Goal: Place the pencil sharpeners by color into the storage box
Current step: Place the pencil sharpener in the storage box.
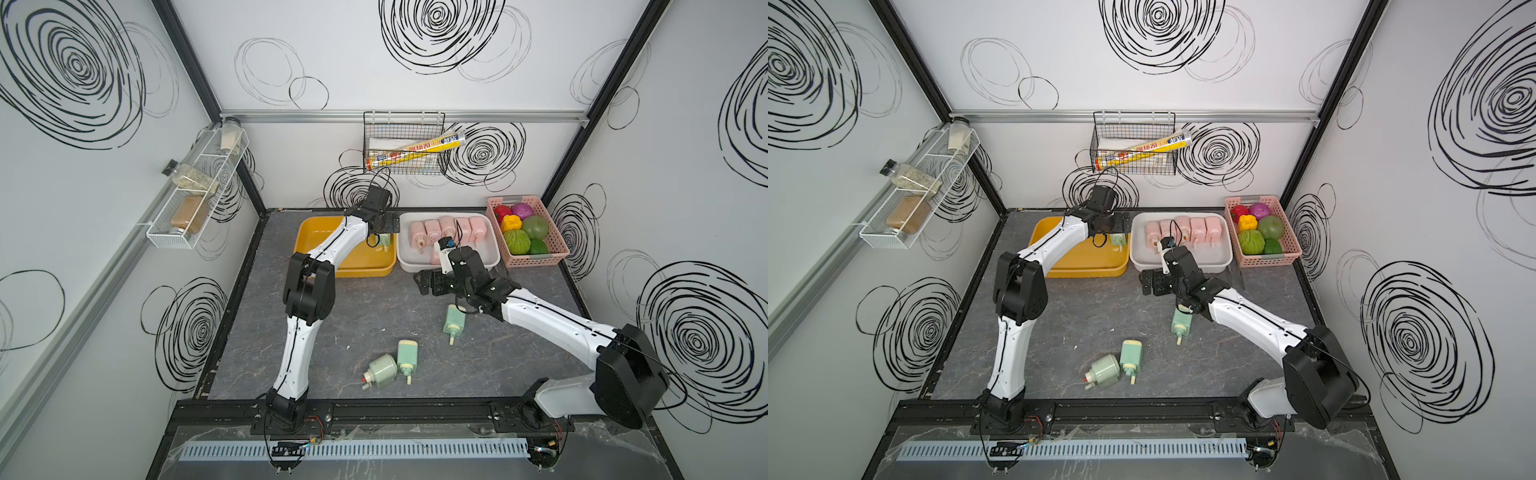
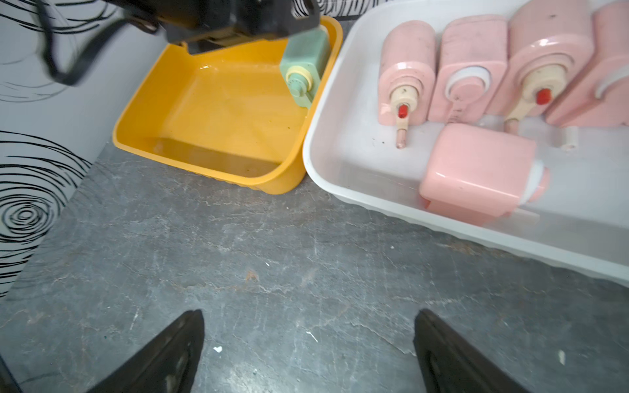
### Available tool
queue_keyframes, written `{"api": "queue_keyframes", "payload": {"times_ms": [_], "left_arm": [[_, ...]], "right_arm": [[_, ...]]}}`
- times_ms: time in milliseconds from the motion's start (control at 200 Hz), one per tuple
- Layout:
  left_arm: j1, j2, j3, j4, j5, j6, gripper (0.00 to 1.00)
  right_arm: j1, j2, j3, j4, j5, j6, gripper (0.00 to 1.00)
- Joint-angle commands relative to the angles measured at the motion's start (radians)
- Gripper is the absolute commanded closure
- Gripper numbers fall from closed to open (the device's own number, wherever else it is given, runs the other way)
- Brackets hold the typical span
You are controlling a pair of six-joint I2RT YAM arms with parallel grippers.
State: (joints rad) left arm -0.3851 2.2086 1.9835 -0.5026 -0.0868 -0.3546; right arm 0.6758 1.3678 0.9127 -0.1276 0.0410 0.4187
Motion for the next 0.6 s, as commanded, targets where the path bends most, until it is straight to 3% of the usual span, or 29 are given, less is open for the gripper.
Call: {"api": "queue_keyframes", "payload": {"times_ms": [0, 115, 480, 595], "left_arm": [[-0.035, -0.135, -0.112, 0.144, 0.027, 0.008, 0.01], [-0.073, -0.233, -0.215, 0.189, 0.024, 0.014, 0.01], [-0.278, -0.52, -0.618, 0.375, -0.009, -0.023, 0.01], [-0.335, -0.591, -0.72, 0.383, -0.02, -0.038, 0.01]], "right_arm": [[-0.021, -0.049, -0.02, -0.129, 0.138, 0.01, 0.0], [-0.089, -0.091, -0.043, -0.214, 0.136, 0.05, 0.0], [-0.213, -0.257, -0.203, -0.179, -0.14, 0.201, 0.0], [-0.217, -0.31, -0.246, -0.222, -0.114, 0.264, 0.0]]}}
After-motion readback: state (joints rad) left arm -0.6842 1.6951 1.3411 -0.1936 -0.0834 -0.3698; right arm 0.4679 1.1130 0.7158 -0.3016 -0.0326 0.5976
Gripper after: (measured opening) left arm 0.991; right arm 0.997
